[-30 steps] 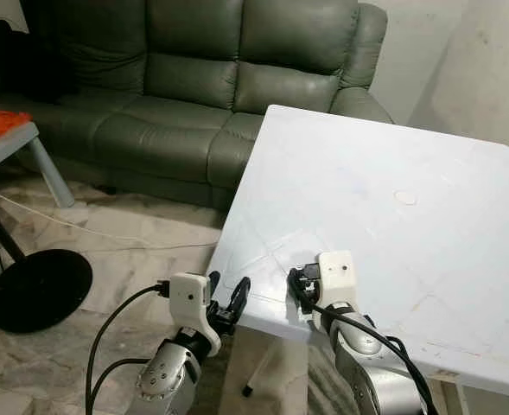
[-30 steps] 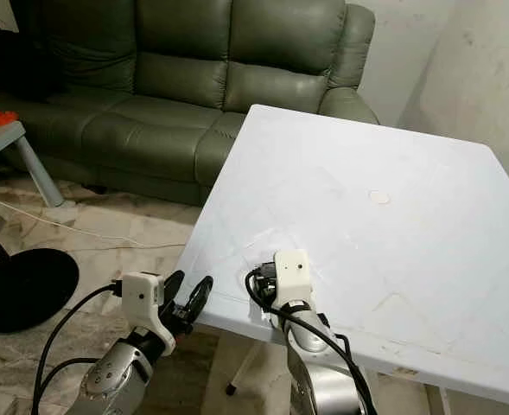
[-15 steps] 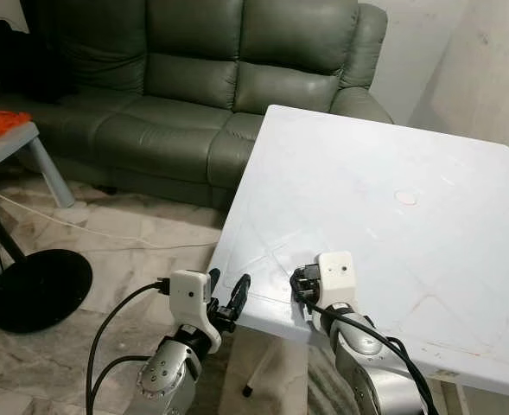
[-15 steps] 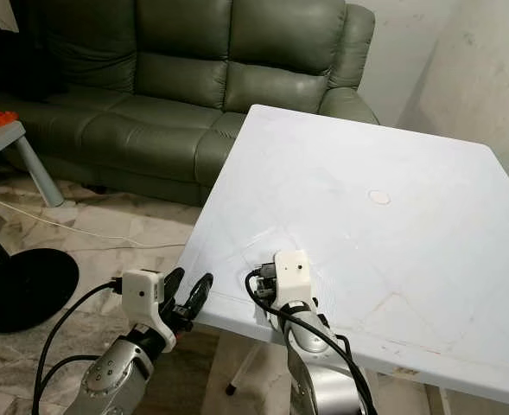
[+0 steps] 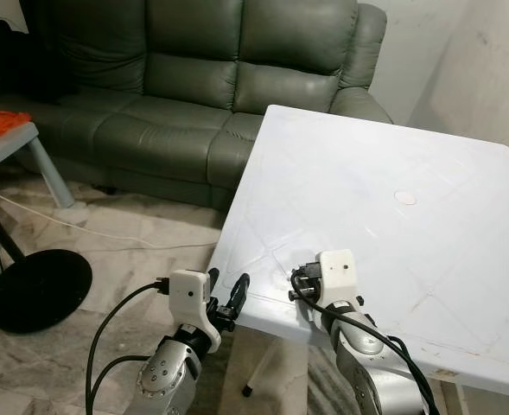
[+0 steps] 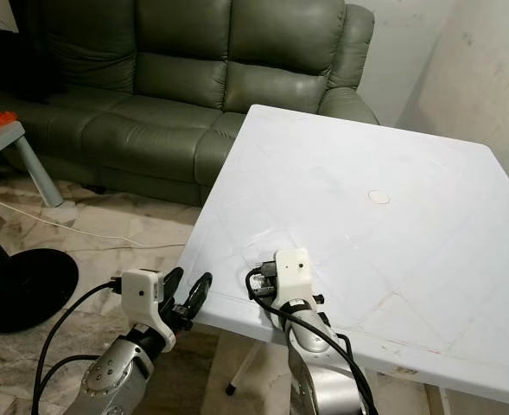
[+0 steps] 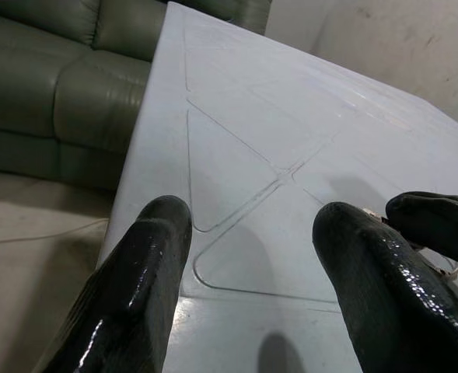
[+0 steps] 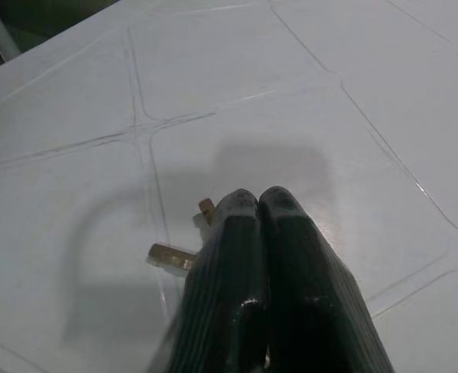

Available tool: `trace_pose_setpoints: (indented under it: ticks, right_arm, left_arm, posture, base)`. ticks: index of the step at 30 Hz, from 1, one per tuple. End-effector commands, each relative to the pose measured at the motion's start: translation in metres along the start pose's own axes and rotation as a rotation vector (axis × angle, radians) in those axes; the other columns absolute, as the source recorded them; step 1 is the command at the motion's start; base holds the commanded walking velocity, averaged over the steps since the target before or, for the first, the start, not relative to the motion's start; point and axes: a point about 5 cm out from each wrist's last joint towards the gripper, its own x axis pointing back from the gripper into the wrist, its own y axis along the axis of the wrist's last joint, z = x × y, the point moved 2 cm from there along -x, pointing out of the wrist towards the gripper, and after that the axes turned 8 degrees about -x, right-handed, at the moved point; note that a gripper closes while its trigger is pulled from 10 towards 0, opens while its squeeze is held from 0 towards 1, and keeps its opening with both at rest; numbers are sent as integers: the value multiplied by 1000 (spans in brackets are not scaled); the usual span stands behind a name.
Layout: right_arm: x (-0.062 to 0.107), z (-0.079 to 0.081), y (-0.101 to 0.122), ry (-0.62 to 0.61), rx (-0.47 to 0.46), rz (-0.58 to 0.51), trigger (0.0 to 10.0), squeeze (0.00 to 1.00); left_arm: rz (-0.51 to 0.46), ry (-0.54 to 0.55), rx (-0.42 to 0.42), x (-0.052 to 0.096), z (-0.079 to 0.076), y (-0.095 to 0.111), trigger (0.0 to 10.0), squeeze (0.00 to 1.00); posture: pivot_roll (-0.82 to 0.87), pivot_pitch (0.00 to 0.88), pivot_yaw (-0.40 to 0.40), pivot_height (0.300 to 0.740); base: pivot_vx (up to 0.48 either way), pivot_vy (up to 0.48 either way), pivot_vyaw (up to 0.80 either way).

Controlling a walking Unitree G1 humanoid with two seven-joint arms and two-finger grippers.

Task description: Hang keys on a hook

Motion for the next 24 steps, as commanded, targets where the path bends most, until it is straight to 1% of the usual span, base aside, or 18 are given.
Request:
trace_pose_setpoints:
  ticks: [1,4,7,9,10,12,14,16,17,18,19,21,22,24]
  right_arm:
    - [2,-1,-5,7,-16,18,0,0]
    - [1,-1,-2,6,-23,2,0,0]
    - [2,0,5,20,-35,-45,0,0]
    - [2,-1,12,28,-72,-86,0,0]
    - [3,-2,19,45,-108,-131,0,0]
    - [4,-3,25,53,-135,-163,0,0]
    - [4,-8,33,41,-226,-195,0,0]
    - [4,-9,35,32,-216,-201,0,0]
    - [7,-7,45,71,-191,-274,0,0]
    - [7,-7,45,71,-191,-274,0,0]
    - [9,-6,50,91,-181,-306,0,0]
    - [9,-6,52,99,-170,-322,0,0]
    - [12,-8,58,101,-152,-369,0,0]
    - [14,-9,64,101,-101,-410,0,0]
  left_arm:
    - [-18,-1,20,-2,-6,4,10000,0]
    - [-19,0,20,-2,-6,4,10000,0]
    - [-21,2,21,-2,-6,5,10000,0]
    - [-23,3,22,-3,-5,5,10000,0]
    - [-29,4,25,-4,-5,6,10000,0]
    - [-30,4,26,-4,-5,7,10000,0]
    - [-33,3,26,-6,-5,8,10000,0]
    - [-35,3,26,-7,-5,8,10000,0]
    - [-42,2,34,-9,-5,10,10000,0]
    - [-42,2,34,-9,-5,10,10000,0]
    - [-48,0,33,-10,-5,12,10000,0]
    - [-50,0,32,-11,-5,13,10000,0]
    - [-58,-3,29,-13,-5,15,10000,0]
    - [-66,-8,22,-15,-4,17,10000,0]
  posture:
    - [-2,101,-98,740]
    - [-1,100,-99,740]
    - [0,96,-97,740]
    - [0,93,-96,740]
    - [0,92,-95,740]
    - [-1,90,-94,740]
    - [-2,86,-93,740]
    - [-2,83,-94,740]
    - [-3,79,-92,740]
    - [-3,79,-92,740]
    - [-3,79,-92,740]
    - [-2,72,-93,740]
    - [-1,69,-93,740]
    - [2,63,-93,740]
  base:
    - [0,0,0]
    - [0,0,0]
    - [0,0,0]
    - [0,0,0]
    - [0,0,0]
    - [0,0,0]
    - [0,0,0]
    - [0,0,0]
    - [0,0,0]
    - [0,0,0]
    - [0,0,0]
    - [0,0,0]
    - [0,0,0]
    - [0,0,0]
